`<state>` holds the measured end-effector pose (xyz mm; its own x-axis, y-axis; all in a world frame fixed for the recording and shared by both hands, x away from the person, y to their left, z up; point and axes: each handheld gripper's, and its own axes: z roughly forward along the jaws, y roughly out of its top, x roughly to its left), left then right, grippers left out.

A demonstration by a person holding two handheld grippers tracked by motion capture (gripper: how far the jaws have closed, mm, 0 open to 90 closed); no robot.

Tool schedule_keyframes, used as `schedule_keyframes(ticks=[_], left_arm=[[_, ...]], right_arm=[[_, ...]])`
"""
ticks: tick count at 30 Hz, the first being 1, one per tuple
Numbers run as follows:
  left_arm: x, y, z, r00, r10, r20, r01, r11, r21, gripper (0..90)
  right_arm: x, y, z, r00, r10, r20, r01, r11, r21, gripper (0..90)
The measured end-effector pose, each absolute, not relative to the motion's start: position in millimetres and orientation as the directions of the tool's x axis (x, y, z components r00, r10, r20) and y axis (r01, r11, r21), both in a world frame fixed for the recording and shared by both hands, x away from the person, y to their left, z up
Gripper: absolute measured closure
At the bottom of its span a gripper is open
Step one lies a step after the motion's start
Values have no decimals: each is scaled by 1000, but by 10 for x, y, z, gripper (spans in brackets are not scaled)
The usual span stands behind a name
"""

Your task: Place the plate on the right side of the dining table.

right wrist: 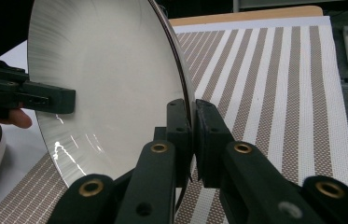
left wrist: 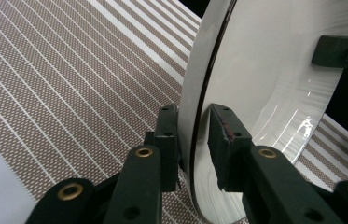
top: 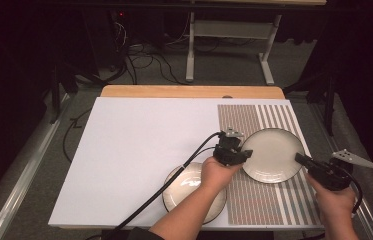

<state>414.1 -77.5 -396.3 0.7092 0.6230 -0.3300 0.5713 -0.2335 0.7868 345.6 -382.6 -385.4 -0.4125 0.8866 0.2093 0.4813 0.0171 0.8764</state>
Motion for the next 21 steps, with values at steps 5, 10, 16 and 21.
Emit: schedule_keyframes(ticks=[5, 10, 16, 21], left_arm=[[4124, -786, -3965, 712, 626, -319, 570, -250, 783, 733], [4111, -800, -3968, 711, 633, -308, 569, -259, 780, 730], [4109, -813, -3975, 710, 642, -289, 564, -272, 780, 716], [4110, -776, -3933, 709, 656, -258, 542, -273, 795, 647]], right_arm=[[3432, -3830, -3879, -411, 887, 209, 486, 19, 873, 875], [3416, -3831, -3903, -410, 887, 214, 494, 19, 869, 875], [3420, -3829, -3911, -412, 886, 212, 492, 21, 870, 876], [3422, -3814, -3905, -410, 889, 204, 490, 26, 871, 875]])
